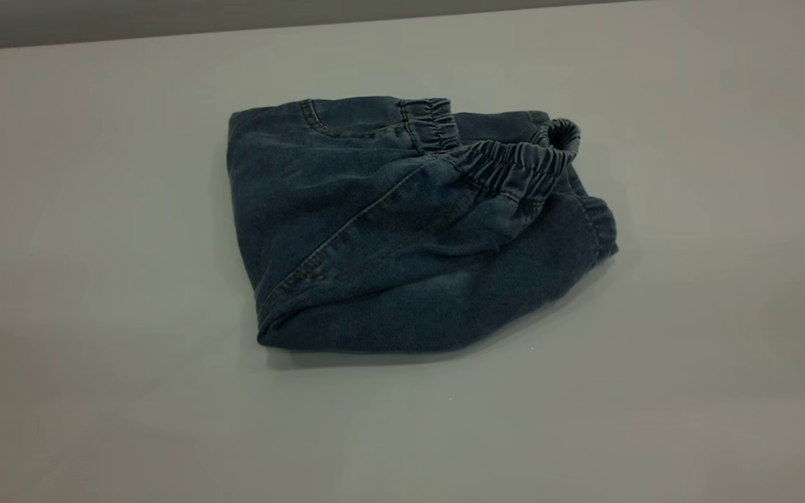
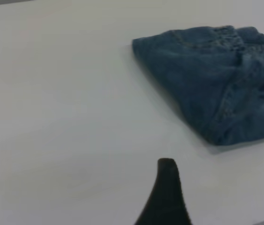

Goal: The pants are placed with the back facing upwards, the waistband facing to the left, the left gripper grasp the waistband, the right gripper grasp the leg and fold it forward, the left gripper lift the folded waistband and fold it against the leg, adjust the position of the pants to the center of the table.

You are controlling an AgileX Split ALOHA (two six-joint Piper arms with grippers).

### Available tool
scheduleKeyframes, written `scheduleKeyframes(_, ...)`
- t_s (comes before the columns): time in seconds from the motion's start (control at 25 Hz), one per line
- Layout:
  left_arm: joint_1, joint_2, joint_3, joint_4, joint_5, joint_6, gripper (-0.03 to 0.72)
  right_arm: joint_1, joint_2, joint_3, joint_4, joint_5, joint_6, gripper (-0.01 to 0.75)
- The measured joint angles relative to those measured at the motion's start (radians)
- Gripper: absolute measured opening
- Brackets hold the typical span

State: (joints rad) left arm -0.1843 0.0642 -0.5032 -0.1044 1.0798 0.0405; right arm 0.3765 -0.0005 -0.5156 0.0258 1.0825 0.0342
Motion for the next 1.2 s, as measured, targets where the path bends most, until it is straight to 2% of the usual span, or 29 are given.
scheduleKeyframes(0.08,0.045,0.0,0.0,0.0,0.0,0.0,0.538,-0.118,0.0,-0.001,0.0,0.001,0.0,0.353)
scheduleKeyframes(0.16,0.087,-0.016,0.0,0.0,0.0,0.0,0.538,-0.2,0.0,-0.002,-0.001,0.002,0.0,0.353)
scheduleKeyframes(0.28,0.133,-0.058,0.0,-0.001,0.001,0.0,0.538,-0.269,0.0,-0.001,-0.001,0.0,0.0,0.353)
scheduleKeyframes(0.4,0.154,-0.066,0.0,-0.001,0.001,0.0,0.538,-0.277,0.0,-0.001,0.0,0.0,0.0,0.353)
scheduleKeyframes(1.2,0.153,-0.064,0.0,-0.003,-0.001,0.0,0.538,-0.276,0.0,-0.001,-0.001,-0.002,0.0,0.353)
